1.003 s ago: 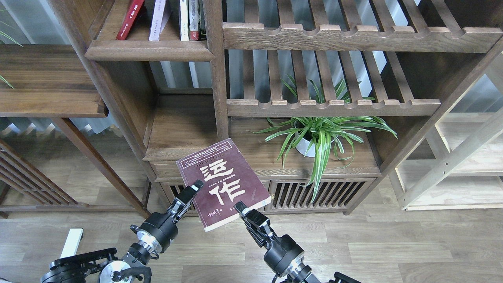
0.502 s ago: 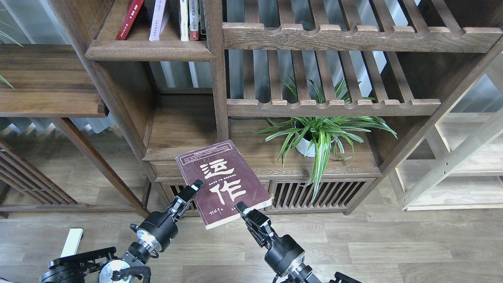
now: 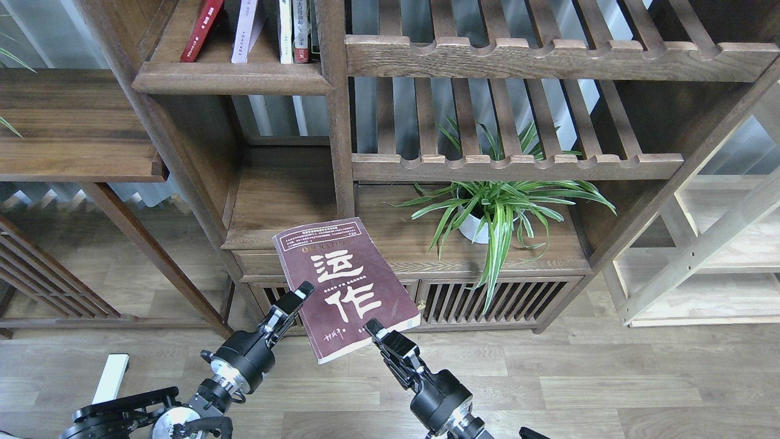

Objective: Organize books on shelf
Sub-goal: 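Grasp the red book with the left gripper beside the right gripper, then release the right gripper and carry the book with the left gripper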

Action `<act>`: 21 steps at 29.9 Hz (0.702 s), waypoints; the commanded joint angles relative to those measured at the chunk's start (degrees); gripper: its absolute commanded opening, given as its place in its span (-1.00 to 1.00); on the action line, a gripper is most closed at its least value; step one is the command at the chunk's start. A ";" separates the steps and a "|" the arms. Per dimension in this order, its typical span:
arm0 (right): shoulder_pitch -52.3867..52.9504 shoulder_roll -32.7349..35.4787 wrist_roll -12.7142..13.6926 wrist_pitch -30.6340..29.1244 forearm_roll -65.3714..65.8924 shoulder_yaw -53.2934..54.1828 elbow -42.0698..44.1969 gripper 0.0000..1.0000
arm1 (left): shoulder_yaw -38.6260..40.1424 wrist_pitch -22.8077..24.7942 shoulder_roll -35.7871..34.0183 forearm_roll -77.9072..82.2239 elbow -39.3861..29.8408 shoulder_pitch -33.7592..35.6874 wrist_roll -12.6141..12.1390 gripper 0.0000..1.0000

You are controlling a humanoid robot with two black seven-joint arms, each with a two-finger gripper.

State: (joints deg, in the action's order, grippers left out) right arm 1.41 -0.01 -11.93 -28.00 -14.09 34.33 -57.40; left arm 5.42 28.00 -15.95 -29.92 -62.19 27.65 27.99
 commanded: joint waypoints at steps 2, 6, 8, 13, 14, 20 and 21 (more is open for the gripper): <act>-0.09 0.01 -0.02 0.00 0.21 0.39 0.01 -0.64 | 1.52 0.00 -0.22 1.88 0.05 -1.10 0.01 -0.72; -0.17 0.01 -0.02 0.00 0.29 0.91 1.32 -0.54 | 3.63 0.00 -0.48 2.94 0.23 -2.07 0.01 -0.72; -0.17 0.01 -0.02 0.00 0.29 1.79 2.29 -0.43 | 3.90 0.00 -0.66 2.94 0.84 -2.07 0.01 -0.74; -0.52 0.01 -0.02 0.00 1.87 4.78 5.72 -0.15 | 4.08 0.00 -0.66 3.29 2.86 -2.16 0.01 -0.74; -0.96 0.01 -0.02 0.00 2.22 5.30 6.33 -0.09 | 4.16 0.00 -0.66 3.38 3.65 -2.07 0.01 -0.74; -1.75 0.01 -0.02 0.00 2.23 6.54 8.35 -0.03 | 5.12 0.00 -0.75 4.69 4.62 -1.90 0.01 -0.76; -1.84 0.01 -0.02 0.00 2.32 6.63 8.36 -0.03 | 5.74 0.00 -0.66 5.13 4.62 -1.90 0.01 -0.76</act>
State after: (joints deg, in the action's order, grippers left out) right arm -0.10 0.00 -11.97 -28.00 -11.88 40.68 -49.44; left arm 9.97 28.00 -16.67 -25.71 -57.59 25.64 28.00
